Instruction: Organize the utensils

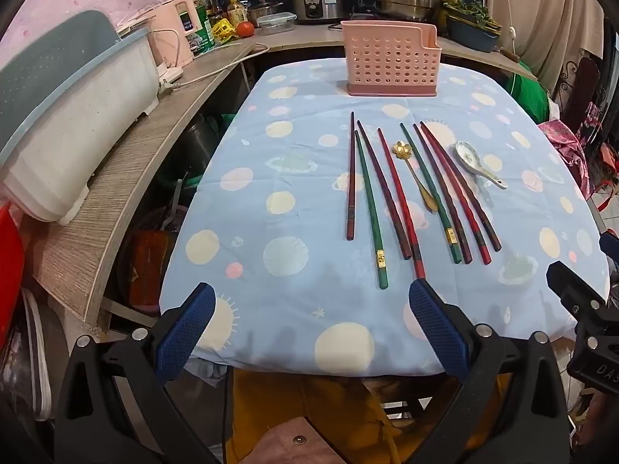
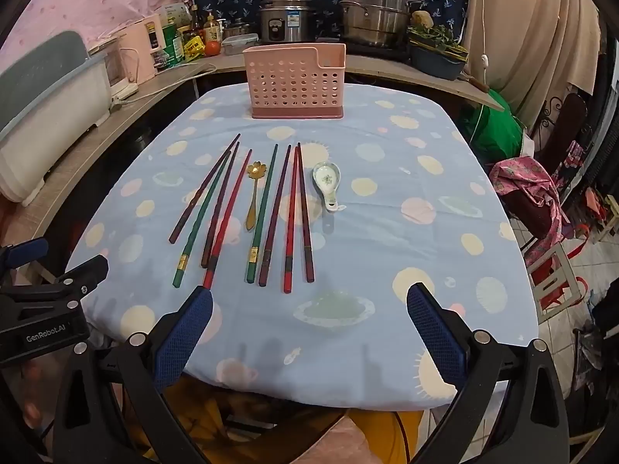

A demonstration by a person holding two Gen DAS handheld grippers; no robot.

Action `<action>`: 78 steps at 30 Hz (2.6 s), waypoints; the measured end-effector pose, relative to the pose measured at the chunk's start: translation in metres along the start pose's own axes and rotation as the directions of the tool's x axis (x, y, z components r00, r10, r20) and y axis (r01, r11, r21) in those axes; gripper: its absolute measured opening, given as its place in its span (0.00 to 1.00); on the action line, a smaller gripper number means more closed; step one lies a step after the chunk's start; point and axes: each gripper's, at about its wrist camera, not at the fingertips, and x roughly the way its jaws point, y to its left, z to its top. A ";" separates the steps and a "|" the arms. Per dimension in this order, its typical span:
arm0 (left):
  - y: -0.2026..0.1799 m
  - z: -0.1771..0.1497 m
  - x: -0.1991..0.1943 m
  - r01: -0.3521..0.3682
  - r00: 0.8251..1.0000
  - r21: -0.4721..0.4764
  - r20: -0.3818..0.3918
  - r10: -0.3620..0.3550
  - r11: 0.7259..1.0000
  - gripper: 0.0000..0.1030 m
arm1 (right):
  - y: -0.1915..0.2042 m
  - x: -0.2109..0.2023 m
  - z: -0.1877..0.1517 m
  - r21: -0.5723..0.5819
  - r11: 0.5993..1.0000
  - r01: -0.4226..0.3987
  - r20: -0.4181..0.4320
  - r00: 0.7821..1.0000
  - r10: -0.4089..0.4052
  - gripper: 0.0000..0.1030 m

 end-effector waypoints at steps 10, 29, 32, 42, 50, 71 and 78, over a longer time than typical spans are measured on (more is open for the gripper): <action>0.001 0.001 0.001 -0.007 1.000 0.000 -0.001 0.007 1.000 0.93 | -0.003 0.000 0.001 -0.003 1.000 0.000 -0.001 1.000 0.000 0.94; 0.003 0.002 0.000 -0.010 1.000 0.008 -0.001 0.010 1.000 0.93 | 0.003 0.003 -0.001 -0.003 1.000 0.000 -0.007 1.000 0.000 0.94; 0.002 0.001 0.000 -0.012 1.000 0.010 0.000 0.012 1.000 0.93 | 0.004 0.004 0.000 -0.004 1.000 -0.001 -0.007 1.000 0.001 0.94; -0.003 0.001 0.001 -0.007 1.000 0.019 -0.003 0.008 1.000 0.93 | -0.004 0.002 -0.001 0.005 1.000 -0.003 -0.009 1.000 0.003 0.94; -0.003 0.001 0.001 -0.007 1.000 0.019 -0.002 0.007 1.000 0.93 | -0.004 0.003 -0.001 0.005 1.000 -0.003 -0.010 1.000 0.003 0.93; -0.007 -0.001 0.002 -0.004 1.000 0.024 -0.004 0.004 1.000 0.93 | -0.005 0.003 -0.002 0.007 1.000 -0.004 -0.012 1.000 0.004 0.94; -0.007 -0.001 0.002 -0.005 1.000 0.023 -0.004 0.005 1.000 0.93 | -0.005 0.003 -0.002 0.007 1.000 -0.004 -0.014 1.000 0.004 0.94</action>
